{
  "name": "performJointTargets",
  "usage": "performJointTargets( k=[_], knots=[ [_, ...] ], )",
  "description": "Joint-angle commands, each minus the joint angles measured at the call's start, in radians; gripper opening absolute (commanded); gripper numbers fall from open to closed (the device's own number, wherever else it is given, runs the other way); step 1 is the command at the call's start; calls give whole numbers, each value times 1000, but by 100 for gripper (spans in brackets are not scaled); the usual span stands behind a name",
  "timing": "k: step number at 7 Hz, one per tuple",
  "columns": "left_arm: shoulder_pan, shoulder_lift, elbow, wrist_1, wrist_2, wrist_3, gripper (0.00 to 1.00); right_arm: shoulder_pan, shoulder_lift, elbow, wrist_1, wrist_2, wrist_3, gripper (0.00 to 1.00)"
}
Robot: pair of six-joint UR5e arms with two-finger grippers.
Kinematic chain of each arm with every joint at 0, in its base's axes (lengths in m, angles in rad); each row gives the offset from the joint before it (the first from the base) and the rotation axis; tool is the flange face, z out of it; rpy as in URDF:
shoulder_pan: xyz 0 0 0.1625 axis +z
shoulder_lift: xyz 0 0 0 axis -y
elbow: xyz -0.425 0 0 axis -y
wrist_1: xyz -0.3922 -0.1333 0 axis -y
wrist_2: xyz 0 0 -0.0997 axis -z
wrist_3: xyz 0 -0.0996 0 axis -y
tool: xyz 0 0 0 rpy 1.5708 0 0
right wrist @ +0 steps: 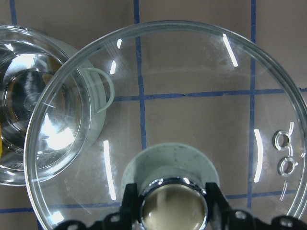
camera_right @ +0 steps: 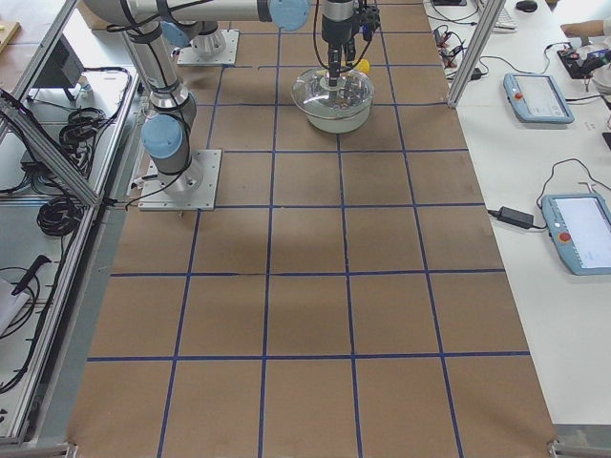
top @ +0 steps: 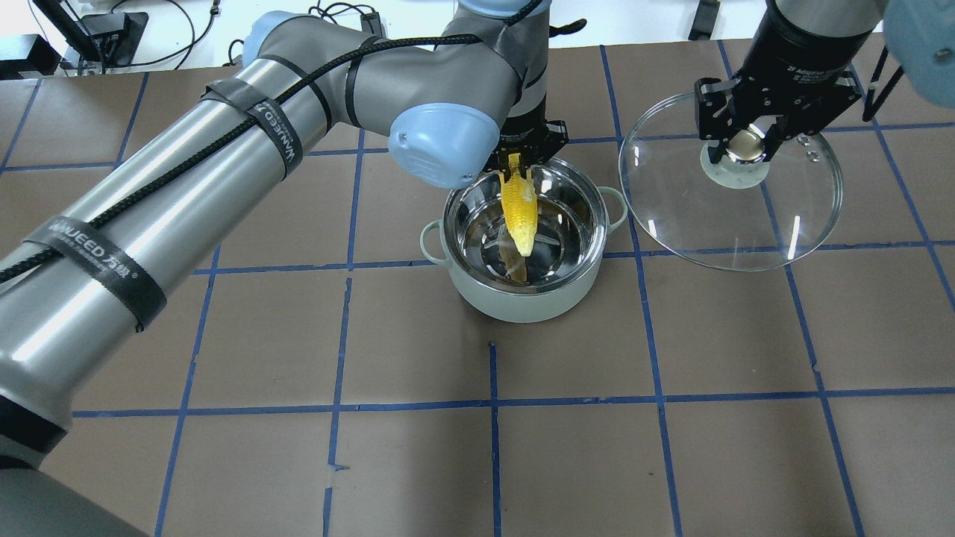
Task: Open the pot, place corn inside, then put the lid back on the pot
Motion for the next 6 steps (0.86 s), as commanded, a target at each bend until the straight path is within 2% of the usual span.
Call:
performJointTargets(
  k=[1,2,4,5,6],
  knots=[
    [-1,-23,0,0,-23,-36,18,0,0,0,0,0,0,31],
    [-2,-26,0,0,-26,-36,18,0,0,0,0,0,0,31],
    [-1,-30,-5,3,-11,-73,95,-1,0,0,0,0,0,31],
    [-1,-29,-8,1,-10,-87,100,-1,0,-1,0,0,0,31],
    [-1,-30,-11,0,-10,-85,100,-1,0,0,0,2,0,32]
  ],
)
